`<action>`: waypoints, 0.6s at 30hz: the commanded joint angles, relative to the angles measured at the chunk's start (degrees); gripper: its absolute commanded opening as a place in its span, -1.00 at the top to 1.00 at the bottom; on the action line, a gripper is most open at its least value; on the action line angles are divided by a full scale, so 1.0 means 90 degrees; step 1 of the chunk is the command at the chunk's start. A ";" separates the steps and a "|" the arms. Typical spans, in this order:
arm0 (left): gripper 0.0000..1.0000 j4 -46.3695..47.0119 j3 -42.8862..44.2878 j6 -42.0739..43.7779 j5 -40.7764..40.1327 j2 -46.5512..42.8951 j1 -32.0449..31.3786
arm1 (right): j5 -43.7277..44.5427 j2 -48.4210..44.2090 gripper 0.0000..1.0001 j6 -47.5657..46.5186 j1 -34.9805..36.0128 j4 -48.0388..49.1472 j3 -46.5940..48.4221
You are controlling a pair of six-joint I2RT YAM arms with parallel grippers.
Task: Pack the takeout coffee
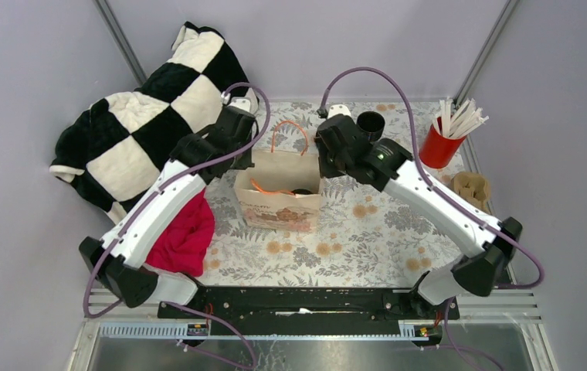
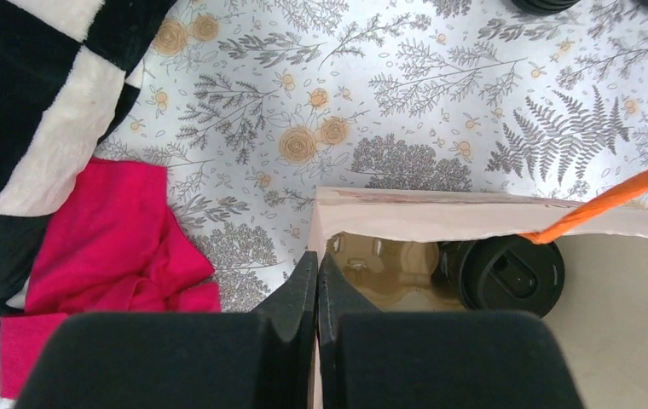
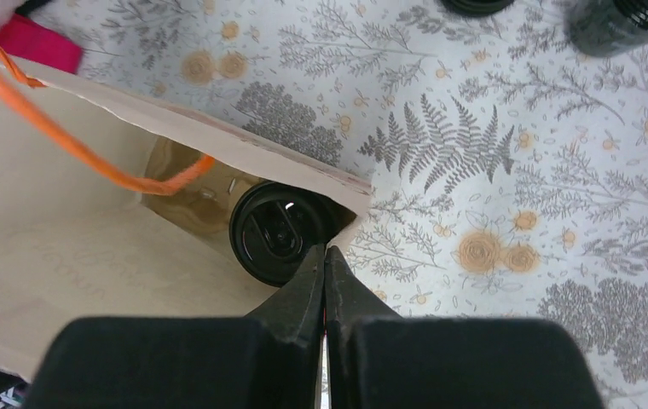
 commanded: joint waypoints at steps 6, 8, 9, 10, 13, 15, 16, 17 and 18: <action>1.00 0.2689 -0.1633 0.0251 -0.0468 -0.1550 -0.0101 | 0.0379 -0.1315 1.00 -0.1593 0.0435 0.3286 -0.2031; 1.00 0.3211 -0.1920 0.0419 -0.0582 -0.1699 -0.0135 | 0.0420 -0.1339 1.00 -0.1894 0.0531 0.3638 -0.2187; 1.00 0.3446 -0.2016 0.0493 -0.0688 -0.1740 -0.0151 | 0.0497 -0.1373 1.00 -0.2052 0.0604 0.3836 -0.2292; 1.00 0.3646 -0.2106 0.0561 -0.0737 -0.1770 -0.0159 | 0.0537 -0.1418 1.00 -0.2194 0.0661 0.4122 -0.2435; 1.00 0.4214 -0.2382 0.0689 -0.0823 -0.1820 -0.0196 | 0.0668 -0.1427 1.00 -0.2478 0.0775 0.4569 -0.2768; 1.00 0.4602 -0.2568 0.0755 -0.0804 -0.1827 -0.0257 | 0.0704 -0.1344 1.00 -0.2639 0.0844 0.4930 -0.2904; 1.00 0.4862 -0.2667 0.0794 -0.0815 -0.1836 -0.0293 | 0.0763 -0.1274 1.00 -0.2758 0.0892 0.5104 -0.2933; 1.00 0.5152 -0.2782 0.0908 -0.0833 -0.1832 -0.0319 | 0.0867 -0.1200 1.00 -0.2928 0.0935 0.5294 -0.2910; 1.00 0.5463 -0.2895 0.1046 -0.0843 -0.1813 -0.0333 | 0.0992 -0.1137 1.00 -0.3044 0.0962 0.5425 -0.2884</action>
